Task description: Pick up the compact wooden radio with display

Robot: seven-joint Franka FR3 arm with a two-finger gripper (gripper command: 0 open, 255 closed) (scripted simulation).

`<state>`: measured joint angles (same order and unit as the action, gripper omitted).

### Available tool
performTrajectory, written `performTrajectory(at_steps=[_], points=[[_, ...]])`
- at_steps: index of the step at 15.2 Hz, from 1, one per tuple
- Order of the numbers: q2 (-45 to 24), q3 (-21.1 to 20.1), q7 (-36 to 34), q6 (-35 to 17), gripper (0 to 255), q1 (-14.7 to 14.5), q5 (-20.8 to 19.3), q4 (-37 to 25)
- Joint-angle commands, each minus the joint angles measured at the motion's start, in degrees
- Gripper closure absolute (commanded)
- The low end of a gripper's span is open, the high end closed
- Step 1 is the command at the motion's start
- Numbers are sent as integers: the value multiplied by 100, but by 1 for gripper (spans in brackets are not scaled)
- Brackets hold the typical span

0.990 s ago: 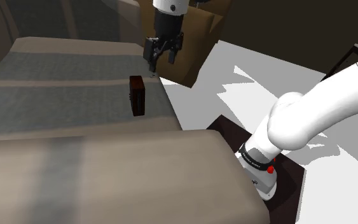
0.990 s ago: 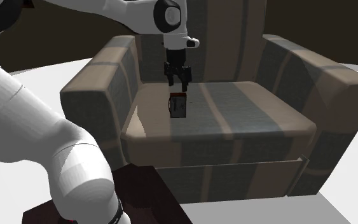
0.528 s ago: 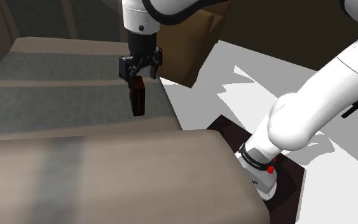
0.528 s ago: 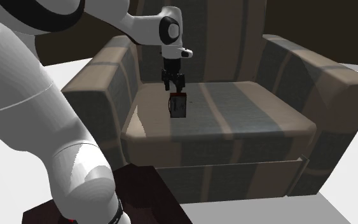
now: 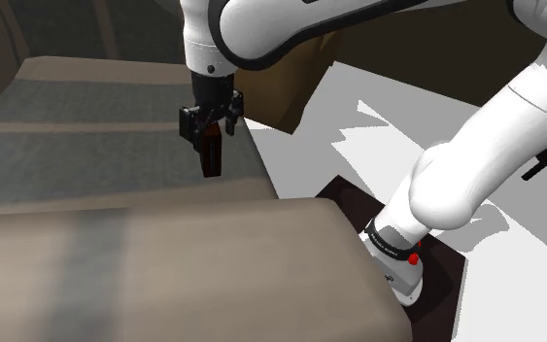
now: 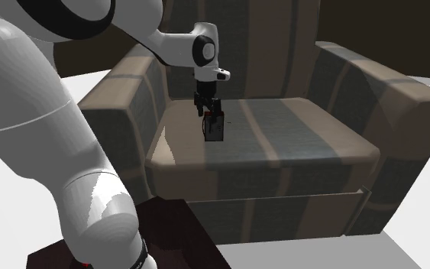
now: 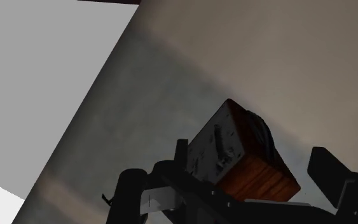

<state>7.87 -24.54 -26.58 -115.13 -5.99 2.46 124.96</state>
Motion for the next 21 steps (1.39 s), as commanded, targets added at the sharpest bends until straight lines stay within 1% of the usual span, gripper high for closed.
performTrajectory(at_steps=[1,10,21], points=[[-17,-3,-6,-37,255,0,-7,19],[-17,-4,-7,-25,255,0,-7,7],[210,55,68,825,255,12,64,-633]])
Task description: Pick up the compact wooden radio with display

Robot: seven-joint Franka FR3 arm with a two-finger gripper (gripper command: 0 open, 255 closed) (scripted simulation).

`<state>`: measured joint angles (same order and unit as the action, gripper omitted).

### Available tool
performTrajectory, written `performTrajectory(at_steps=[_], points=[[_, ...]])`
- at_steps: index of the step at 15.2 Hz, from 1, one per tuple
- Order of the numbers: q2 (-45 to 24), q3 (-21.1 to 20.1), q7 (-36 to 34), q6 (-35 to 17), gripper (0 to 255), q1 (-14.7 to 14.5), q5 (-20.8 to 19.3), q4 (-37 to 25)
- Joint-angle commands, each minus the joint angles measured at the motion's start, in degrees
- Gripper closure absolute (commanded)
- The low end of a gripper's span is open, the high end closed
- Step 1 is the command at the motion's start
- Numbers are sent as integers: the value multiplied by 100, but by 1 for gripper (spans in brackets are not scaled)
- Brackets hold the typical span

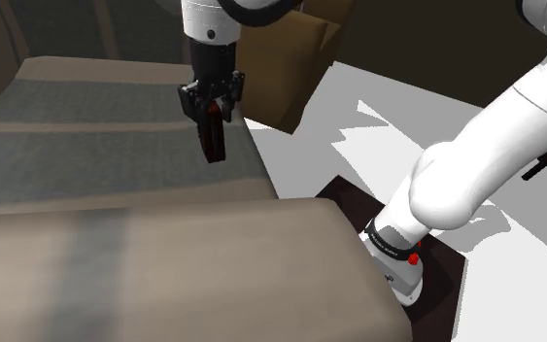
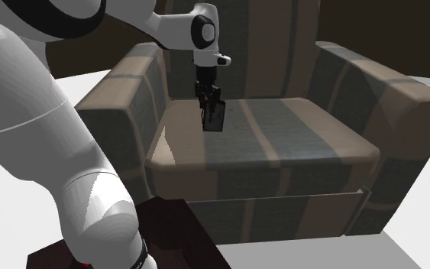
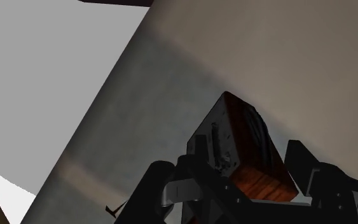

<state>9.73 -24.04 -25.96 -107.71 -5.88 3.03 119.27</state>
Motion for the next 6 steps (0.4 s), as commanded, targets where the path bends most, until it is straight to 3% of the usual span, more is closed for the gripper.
performTrajectory(at_steps=[1,6], points=[[36,10,10,160,255,2,9,-129],[66,24,20,403,255,8,15,-343]])
